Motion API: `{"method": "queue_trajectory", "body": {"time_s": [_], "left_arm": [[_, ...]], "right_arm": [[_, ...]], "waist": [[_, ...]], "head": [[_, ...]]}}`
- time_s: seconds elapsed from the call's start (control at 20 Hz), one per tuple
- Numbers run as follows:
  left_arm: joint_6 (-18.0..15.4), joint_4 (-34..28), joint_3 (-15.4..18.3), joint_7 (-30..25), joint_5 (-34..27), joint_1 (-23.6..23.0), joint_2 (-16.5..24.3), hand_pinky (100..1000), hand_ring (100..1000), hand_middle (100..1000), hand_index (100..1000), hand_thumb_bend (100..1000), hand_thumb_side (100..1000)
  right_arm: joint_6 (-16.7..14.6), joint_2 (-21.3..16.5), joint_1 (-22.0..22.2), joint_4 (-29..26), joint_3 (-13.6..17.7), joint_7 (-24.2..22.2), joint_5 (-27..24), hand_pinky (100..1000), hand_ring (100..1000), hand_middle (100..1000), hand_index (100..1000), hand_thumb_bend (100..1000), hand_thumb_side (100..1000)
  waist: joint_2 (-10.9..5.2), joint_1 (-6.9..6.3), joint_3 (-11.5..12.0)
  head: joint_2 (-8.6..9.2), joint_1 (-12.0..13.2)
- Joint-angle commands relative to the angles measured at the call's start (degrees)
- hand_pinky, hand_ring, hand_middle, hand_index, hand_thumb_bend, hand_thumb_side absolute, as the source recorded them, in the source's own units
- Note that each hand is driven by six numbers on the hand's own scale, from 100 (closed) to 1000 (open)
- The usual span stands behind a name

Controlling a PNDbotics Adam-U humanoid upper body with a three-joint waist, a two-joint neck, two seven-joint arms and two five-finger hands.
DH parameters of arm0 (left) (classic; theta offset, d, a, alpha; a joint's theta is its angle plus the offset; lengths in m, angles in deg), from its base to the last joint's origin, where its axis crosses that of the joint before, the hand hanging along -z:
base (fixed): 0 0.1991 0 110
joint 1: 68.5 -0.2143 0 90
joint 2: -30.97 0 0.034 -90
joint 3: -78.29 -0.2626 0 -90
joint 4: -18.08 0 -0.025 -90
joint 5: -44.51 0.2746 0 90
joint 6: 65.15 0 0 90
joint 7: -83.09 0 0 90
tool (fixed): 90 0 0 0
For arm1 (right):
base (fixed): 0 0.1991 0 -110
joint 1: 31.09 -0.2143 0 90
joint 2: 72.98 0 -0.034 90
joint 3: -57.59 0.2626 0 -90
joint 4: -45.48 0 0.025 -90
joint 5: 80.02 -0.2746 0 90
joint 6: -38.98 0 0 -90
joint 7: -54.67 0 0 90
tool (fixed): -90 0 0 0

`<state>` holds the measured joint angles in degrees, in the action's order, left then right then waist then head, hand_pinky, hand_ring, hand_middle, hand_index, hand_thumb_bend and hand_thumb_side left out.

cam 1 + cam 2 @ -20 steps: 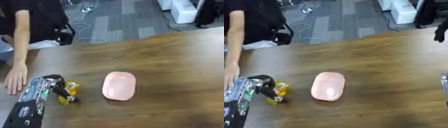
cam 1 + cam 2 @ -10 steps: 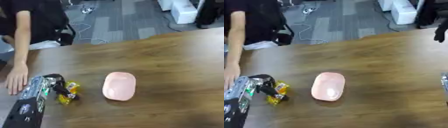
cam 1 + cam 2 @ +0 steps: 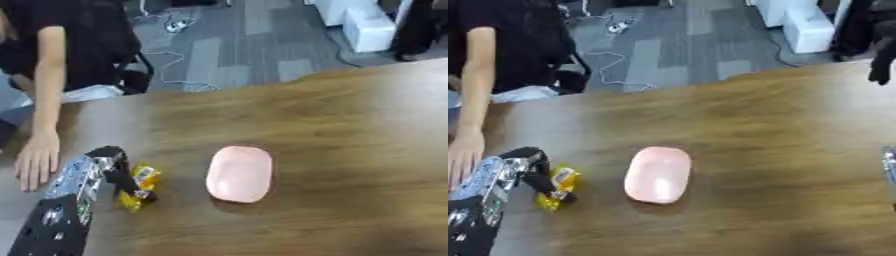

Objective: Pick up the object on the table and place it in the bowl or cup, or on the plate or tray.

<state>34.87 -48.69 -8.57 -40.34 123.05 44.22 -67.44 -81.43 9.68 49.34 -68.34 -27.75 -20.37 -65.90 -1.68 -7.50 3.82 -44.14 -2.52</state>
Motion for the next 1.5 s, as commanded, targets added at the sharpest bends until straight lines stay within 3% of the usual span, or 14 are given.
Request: {"method": "queue_trajectory", "body": {"time_s": [0.05, 0.1, 0.3, 0.45, 0.55, 0.6, 0.65, 0.7, 0.75, 0.8, 0.95, 1.15, 1.45, 1.5], "left_arm": [[0.7, 5.6, -1.1, 3.4, 1.3, -1.8, 0.6, 100, 170, 176, 217, 331, 100], [0.7, 6.0, -1.2, 3.4, 1.1, -1.9, 0.6, 100, 100, 106, 179, 375, 100], [0.6, 7.2, -1.7, 2.1, 0.0, -1.9, 0.7, 100, 100, 100, 158, 491, 100], [1.0, 7.5, -1.7, 1.2, -0.6, -2.0, 0.8, 100, 100, 100, 170, 479, 100], [1.6, 7.1, -1.6, 1.5, -0.3, -2.0, 0.9, 100, 210, 237, 301, 447, 100], [1.8, 7.1, -1.6, 1.3, -0.2, -2.0, 0.8, 297, 491, 530, 586, 427, 100], [1.7, 7.3, -1.6, 0.5, -0.2, -2.0, 0.8, 357, 554, 591, 644, 454, 153], [1.5, 7.6, -1.6, -0.5, -0.4, -2.0, 0.7, 450, 625, 669, 734, 569, 493], [1.3, 7.6, -1.6, -1.4, -0.6, -1.9, 0.6, 398, 588, 624, 686, 494, 305], [1.2, 7.5, -1.6, -2.1, -0.7, -1.7, 0.7, 513, 679, 716, 753, 648, 668], [1.3, 6.4, -1.9, -4.1, 0.7, -1.1, 0.6, 506, 674, 710, 747, 611, 708], [2.4, 3.5, -2.5, -3.9, 3.4, -0.9, -0.6, 414, 598, 627, 683, 372, 755], [3.7, 0.5, -3.9, -4.6, 7.6, -2.7, -4.1, 342, 539, 579, 644, 253, 699], [3.9, -0.2, -4.1, -4.8, 8.3, -3.2, -4.7, 337, 535, 576, 641, 324, 695]], "right_arm": [[0.0, -1.2, -0.7, -0.8, 0.6, 0.2, -0.1, 100, 242, 324, 671, 100, 1000], [0.0, -1.2, -0.7, -0.8, 0.6, 0.2, -0.1, 100, 243, 324, 670, 100, 1000], [0.1, -1.3, -0.8, -0.8, 0.6, 0.4, -0.1, 100, 244, 323, 667, 100, 1000], [0.1, -1.3, -0.8, -0.8, 0.6, 0.4, -0.1, 100, 243, 321, 666, 100, 1000], [0.1, -1.3, -0.8, -0.8, 0.6, 0.5, -0.1, 100, 242, 319, 664, 100, 1000], [0.1, -1.3, -0.8, -0.8, 0.6, 0.4, -0.1, 100, 241, 317, 663, 100, 1000], [0.1, -1.3, -0.7, -0.8, 0.6, 0.4, -0.1, 100, 240, 316, 662, 100, 1000], [0.1, -1.3, -0.7, -0.8, 0.6, 0.4, -0.1, 100, 241, 316, 662, 100, 1000], [0.1, -1.3, -0.7, -0.8, 0.7, 0.4, 0.0, 100, 240, 316, 662, 100, 1000], [0.1, -1.3, -0.7, -0.8, 0.7, 0.5, 0.0, 100, 241, 316, 661, 100, 1000], [0.1, -1.3, -0.7, -0.8, 0.8, 0.5, 0.0, 100, 241, 316, 660, 100, 1000], [0.3, -1.4, -1.0, -0.8, 0.9, 0.8, 0.0, 100, 248, 322, 657, 100, 1000], [0.7, -1.6, -1.7, -0.8, 1.1, 1.1, -0.4, 100, 255, 330, 655, 100, 1000], [0.7, -1.6, -1.7, -0.8, 1.1, 1.1, -0.4, 100, 257, 331, 655, 100, 1000]], "waist": [[0.47, 0.65, -0.2], [0.45, 0.64, -0.2], [0.39, 0.58, -0.2], [0.42, 0.55, -0.2], [0.46, 0.58, -0.2], [0.49, 0.6, -0.2], [0.51, 0.62, -0.2], [0.53, 0.65, -0.3], [0.53, 0.66, -0.3], [0.53, 0.68, -0.4], [0.44, 0.71, -0.9], [0.22, 0.55, -1.4], [0.04, 0.19, -2.2], [0.0, 0.13, -2.3]], "head": [[0.02, 0.2], [0.02, 0.2], [0.02, 0.2], [0.02, 0.2], [0.02, 0.1], [0.02, 0.1], [0.02, 0.1], [0.02, 0.1], [0.02, 0.1], [0.02, 0.1], [0.02, -0.5], [0.02, -1.0], [0.02, -2.0], [0.02, -2.1]]}}
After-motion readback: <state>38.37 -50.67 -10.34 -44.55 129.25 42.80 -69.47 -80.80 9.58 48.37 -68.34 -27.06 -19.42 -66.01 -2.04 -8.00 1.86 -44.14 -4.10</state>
